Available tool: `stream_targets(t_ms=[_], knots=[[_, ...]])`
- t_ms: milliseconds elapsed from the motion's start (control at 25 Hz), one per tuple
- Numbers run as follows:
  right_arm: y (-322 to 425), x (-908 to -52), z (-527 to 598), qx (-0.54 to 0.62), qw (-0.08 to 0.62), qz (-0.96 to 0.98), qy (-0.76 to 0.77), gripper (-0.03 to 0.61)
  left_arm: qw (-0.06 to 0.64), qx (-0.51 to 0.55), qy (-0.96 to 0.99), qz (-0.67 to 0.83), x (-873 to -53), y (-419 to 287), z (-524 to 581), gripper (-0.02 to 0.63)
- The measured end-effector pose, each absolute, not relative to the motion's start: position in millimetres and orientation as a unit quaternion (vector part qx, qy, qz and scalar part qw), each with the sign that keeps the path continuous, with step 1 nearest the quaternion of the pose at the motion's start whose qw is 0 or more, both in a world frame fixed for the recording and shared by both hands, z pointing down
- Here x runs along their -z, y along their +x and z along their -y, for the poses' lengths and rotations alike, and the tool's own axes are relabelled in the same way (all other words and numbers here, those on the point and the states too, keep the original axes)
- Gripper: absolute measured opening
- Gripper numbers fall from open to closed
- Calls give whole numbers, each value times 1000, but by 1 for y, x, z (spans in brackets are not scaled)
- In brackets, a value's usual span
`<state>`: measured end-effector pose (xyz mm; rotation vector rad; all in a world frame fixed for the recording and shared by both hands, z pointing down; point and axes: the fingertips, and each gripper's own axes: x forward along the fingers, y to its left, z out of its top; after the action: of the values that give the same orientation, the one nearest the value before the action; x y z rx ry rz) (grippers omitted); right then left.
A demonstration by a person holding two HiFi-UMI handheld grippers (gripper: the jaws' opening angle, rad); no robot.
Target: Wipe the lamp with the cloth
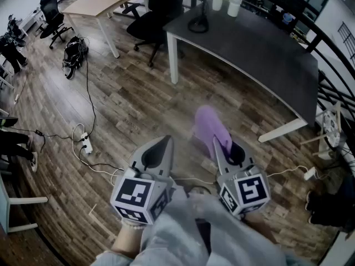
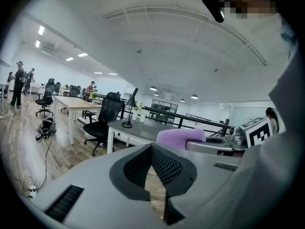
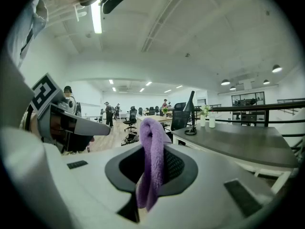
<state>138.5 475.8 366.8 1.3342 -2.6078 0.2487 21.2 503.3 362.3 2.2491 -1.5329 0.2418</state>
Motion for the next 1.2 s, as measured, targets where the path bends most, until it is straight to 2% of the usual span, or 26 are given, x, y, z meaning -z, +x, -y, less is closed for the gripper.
stream_targets(t_ms=[520,1200], knots=[[136,-366,-470,-80,100,879,459,51,195,-82,804,556,-355,10,-495,0],[71,-359,-382,-82,104,849,511,51,183,-88,825,528,-354,-76,-398,0]])
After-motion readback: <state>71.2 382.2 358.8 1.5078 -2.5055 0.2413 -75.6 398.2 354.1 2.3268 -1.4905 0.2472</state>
